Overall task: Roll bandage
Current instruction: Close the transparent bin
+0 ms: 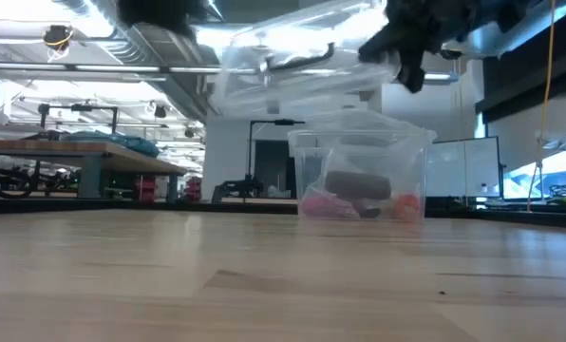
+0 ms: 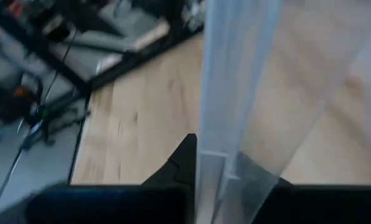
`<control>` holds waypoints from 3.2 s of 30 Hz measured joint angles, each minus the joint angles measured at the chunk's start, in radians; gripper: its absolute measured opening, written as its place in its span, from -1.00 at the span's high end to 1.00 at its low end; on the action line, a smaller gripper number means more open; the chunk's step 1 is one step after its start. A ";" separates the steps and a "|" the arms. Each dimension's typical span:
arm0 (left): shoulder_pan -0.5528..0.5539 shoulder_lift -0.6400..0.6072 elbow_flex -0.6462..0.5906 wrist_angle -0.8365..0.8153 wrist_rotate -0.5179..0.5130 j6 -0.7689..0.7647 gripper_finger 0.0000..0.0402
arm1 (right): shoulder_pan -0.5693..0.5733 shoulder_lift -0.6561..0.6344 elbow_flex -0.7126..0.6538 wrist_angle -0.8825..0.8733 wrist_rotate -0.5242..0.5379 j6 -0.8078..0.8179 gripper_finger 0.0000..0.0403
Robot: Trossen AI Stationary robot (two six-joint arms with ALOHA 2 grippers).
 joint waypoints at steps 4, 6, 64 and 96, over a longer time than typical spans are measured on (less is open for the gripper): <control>0.083 -0.016 0.092 0.012 0.001 0.222 -0.01 | -0.165 -0.114 0.050 -0.150 -0.024 -0.031 0.84; 0.128 -0.016 0.124 0.035 0.000 0.339 -0.01 | -0.274 -0.140 0.068 -0.190 -0.086 -0.054 0.84; 0.862 0.603 0.289 0.624 0.665 0.772 0.09 | -0.912 -0.128 0.133 -0.670 -0.332 -0.343 -0.16; 0.842 0.457 0.299 0.471 0.574 0.785 0.09 | -0.911 -0.052 0.158 -0.784 -0.232 -0.372 -0.16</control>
